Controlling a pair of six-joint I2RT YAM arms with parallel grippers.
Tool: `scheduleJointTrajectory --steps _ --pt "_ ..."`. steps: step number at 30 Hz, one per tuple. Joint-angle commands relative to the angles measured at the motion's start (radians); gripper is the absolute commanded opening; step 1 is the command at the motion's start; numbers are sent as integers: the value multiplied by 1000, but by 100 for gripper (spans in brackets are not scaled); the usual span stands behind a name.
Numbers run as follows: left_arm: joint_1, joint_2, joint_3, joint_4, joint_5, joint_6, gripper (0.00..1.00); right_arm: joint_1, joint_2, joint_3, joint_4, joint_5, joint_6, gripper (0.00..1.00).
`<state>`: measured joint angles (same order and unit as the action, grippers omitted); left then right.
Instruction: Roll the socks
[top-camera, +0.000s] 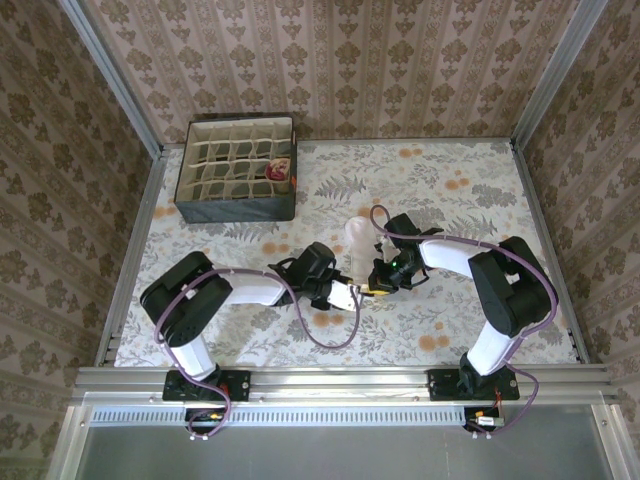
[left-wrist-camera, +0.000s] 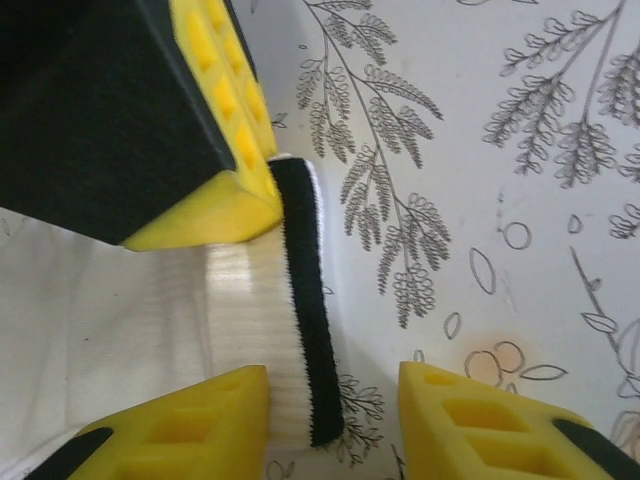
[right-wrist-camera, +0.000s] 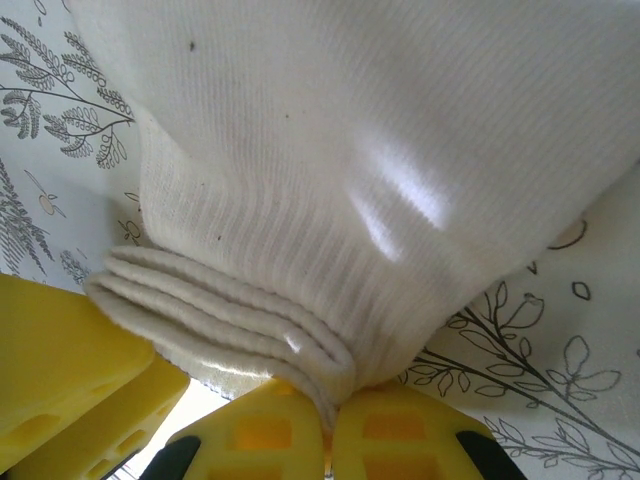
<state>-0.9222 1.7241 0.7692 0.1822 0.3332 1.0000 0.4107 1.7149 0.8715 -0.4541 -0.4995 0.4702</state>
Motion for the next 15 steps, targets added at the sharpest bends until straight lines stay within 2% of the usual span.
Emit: scheduleJointTrajectory --steps 1,4,7,10,13,15 --pt "-2 46 49 -86 -33 18 38 17 97 -63 -121 99 -17 0" --pt "-3 86 111 -167 -86 -2 37 17 91 -64 -123 96 -22 0" --pt "0 112 165 -248 -102 -8 28 17 69 -65 -133 104 -32 0" --pt "5 131 215 -354 -66 -13 17 17 30 -69 -131 104 -53 2" --pt "11 151 269 -473 -5 -17 10 17 -30 -80 -115 98 -74 10" --pt "17 165 308 -562 61 -30 6 17 -92 -100 -88 100 -79 22"
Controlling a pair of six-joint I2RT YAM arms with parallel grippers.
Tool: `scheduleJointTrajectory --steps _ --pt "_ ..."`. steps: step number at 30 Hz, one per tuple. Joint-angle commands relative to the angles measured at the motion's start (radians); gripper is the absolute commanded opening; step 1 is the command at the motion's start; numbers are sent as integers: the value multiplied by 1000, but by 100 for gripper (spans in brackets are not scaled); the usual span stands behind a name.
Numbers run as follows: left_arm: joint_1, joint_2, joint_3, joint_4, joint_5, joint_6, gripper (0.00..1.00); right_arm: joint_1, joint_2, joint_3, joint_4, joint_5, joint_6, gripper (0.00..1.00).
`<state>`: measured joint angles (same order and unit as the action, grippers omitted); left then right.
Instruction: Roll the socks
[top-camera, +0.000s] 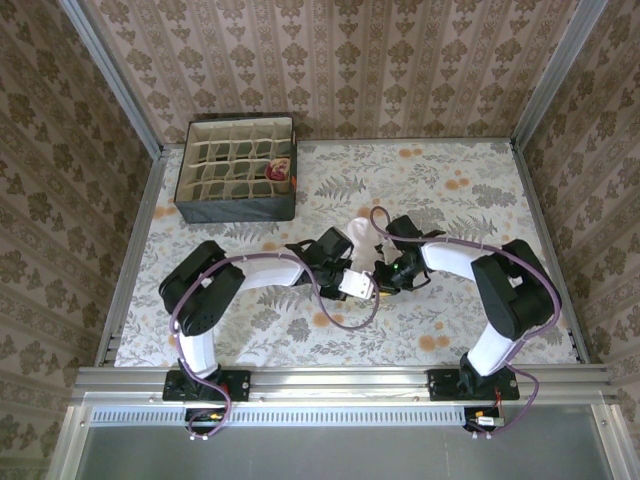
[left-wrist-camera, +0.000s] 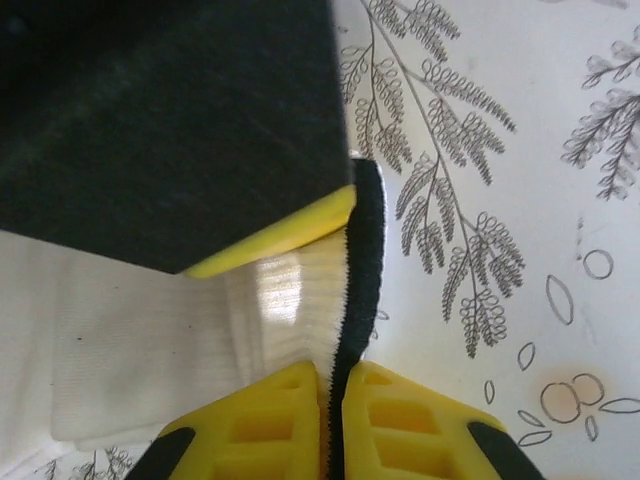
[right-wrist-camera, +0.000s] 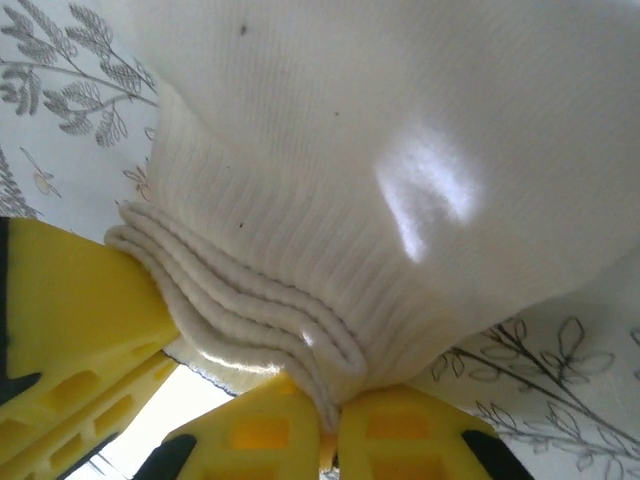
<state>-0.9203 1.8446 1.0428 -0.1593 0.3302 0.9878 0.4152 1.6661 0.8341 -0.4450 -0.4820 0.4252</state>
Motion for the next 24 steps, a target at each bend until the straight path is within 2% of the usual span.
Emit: scheduleJointTrajectory --steps 1,4,5,6,8,12,15,20,24 --pt "17 48 49 -252 93 -29 5 13 -73 -74 -83 82 -33 27" --pt "30 52 79 -322 224 -87 0 12 -184 -118 -5 76 -20 31" --pt "36 55 87 -330 277 -119 0 12 -222 -136 21 74 -12 28" --pt "41 65 104 -353 338 -147 0 11 -259 -155 48 70 -5 19" --pt "49 100 156 -426 428 -182 0 11 -321 -189 99 58 4 9" --pt "55 142 205 -493 498 -245 0 11 -368 -251 236 -13 26 4" --pt "79 141 199 -443 530 -331 0 11 -366 -283 319 -69 38 5" --pt "113 150 194 -382 568 -451 0 11 -344 -325 402 -136 42 11" --pt "126 169 202 -373 586 -505 0 11 -321 -332 430 -178 34 22"
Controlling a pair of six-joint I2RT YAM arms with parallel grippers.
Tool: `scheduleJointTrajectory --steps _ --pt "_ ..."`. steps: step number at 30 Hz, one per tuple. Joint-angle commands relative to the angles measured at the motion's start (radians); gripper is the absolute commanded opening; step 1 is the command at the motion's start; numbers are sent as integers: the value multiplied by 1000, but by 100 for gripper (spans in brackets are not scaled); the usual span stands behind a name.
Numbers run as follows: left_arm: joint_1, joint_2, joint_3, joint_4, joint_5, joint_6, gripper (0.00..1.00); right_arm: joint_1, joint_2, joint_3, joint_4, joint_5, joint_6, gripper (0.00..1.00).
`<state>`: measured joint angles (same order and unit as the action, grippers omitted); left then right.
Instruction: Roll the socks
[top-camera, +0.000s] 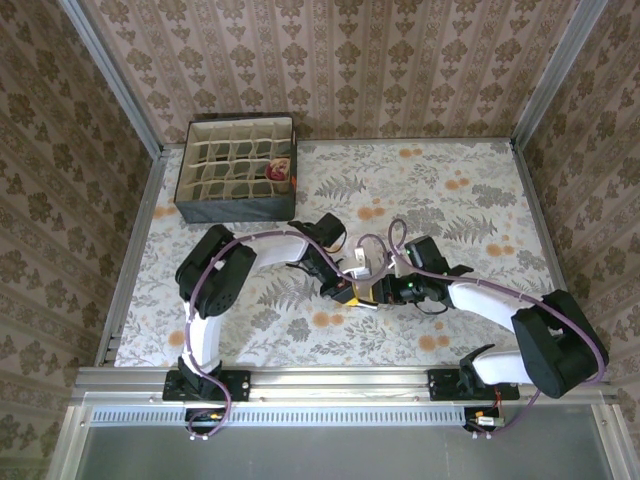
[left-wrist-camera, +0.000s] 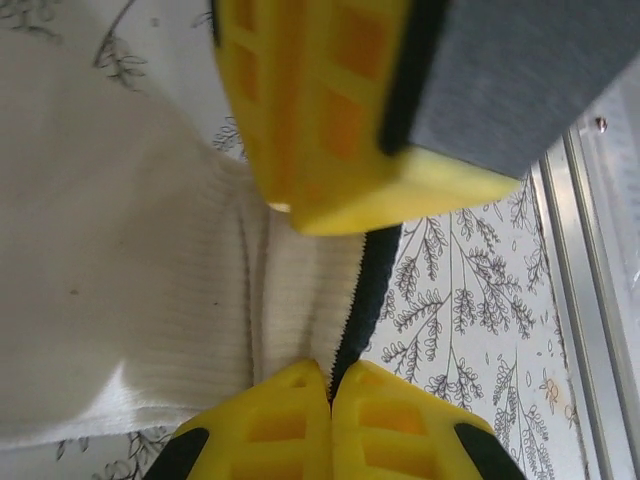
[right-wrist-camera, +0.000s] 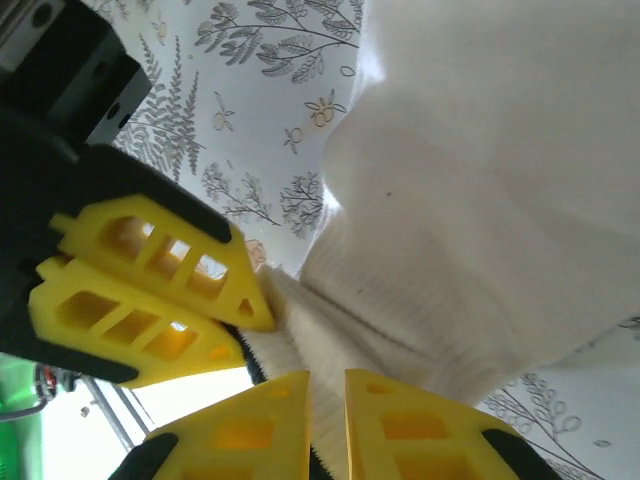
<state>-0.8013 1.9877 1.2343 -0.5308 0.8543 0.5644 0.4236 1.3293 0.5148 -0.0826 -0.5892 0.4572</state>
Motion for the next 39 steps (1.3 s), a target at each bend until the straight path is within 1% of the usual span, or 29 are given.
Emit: scheduleJointTrajectory --steps 1,6,11,14,20,24,30,35,39 --pt "9 31 14 0 64 -90 0 3 21 -14 70 -76 -1 24" --pt "22 46 16 21 80 -144 0 3 56 -7 51 -99 -21 36" --pt "51 48 -5 100 102 -240 0 10 104 3 25 -92 -32 38" --pt "65 57 -13 139 107 -284 0 21 117 17 -3 -64 -43 38" --pt "76 80 -20 170 97 -348 0 39 144 64 -103 34 -61 35" --pt "79 88 -31 197 100 -389 0 55 143 89 -156 113 -68 35" --pt "86 111 -34 225 89 -465 0 81 135 96 -144 131 -72 37" --pt "90 113 -39 243 85 -484 0 114 169 134 -194 187 -91 29" --pt "108 100 -67 292 106 -515 0 134 192 163 -242 264 -102 28"
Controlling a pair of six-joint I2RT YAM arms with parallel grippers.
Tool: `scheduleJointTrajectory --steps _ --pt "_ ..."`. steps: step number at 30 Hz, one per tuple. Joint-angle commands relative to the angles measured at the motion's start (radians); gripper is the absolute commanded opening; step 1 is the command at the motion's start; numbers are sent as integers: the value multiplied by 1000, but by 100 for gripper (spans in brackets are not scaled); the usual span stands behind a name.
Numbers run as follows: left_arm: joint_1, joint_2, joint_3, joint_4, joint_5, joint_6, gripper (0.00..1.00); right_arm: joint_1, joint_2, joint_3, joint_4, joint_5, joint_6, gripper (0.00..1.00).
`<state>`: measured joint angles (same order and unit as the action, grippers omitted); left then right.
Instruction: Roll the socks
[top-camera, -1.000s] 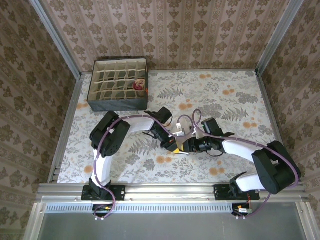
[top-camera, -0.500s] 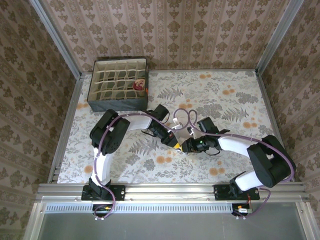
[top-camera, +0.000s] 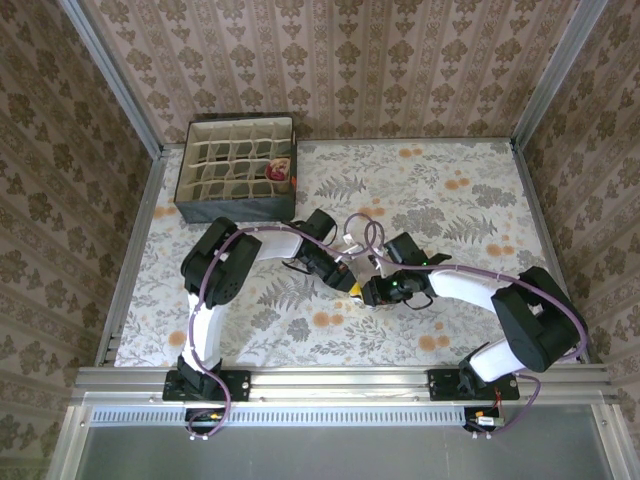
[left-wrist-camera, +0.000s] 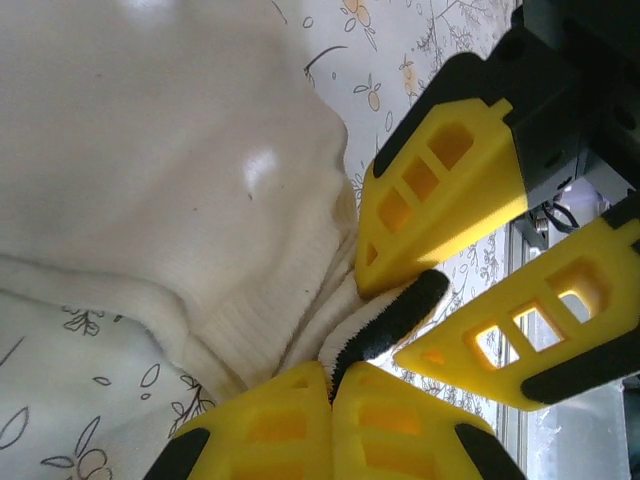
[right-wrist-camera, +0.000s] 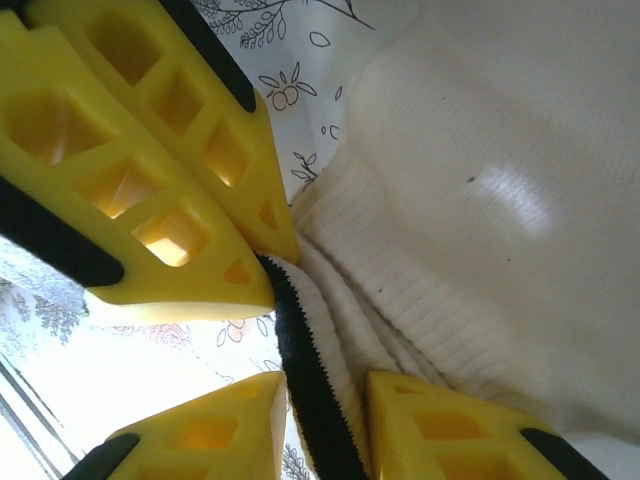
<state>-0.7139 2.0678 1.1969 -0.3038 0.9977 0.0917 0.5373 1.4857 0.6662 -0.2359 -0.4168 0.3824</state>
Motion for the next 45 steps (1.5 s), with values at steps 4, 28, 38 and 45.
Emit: scheduleJointTrajectory --steps 4,28,38,45 --pt "36 7 -53 94 -14 -59 0 40 42 26 -113 155 -38 20" --pt "57 -293 -587 1115 -99 40 54 -56 167 144 -283 -183 -103 0" --pt "5 -259 -526 924 -105 223 57 -60 146 144 -282 -198 -132 0" --pt "-45 -232 -467 714 -116 335 57 -62 139 141 -265 -198 -133 0"
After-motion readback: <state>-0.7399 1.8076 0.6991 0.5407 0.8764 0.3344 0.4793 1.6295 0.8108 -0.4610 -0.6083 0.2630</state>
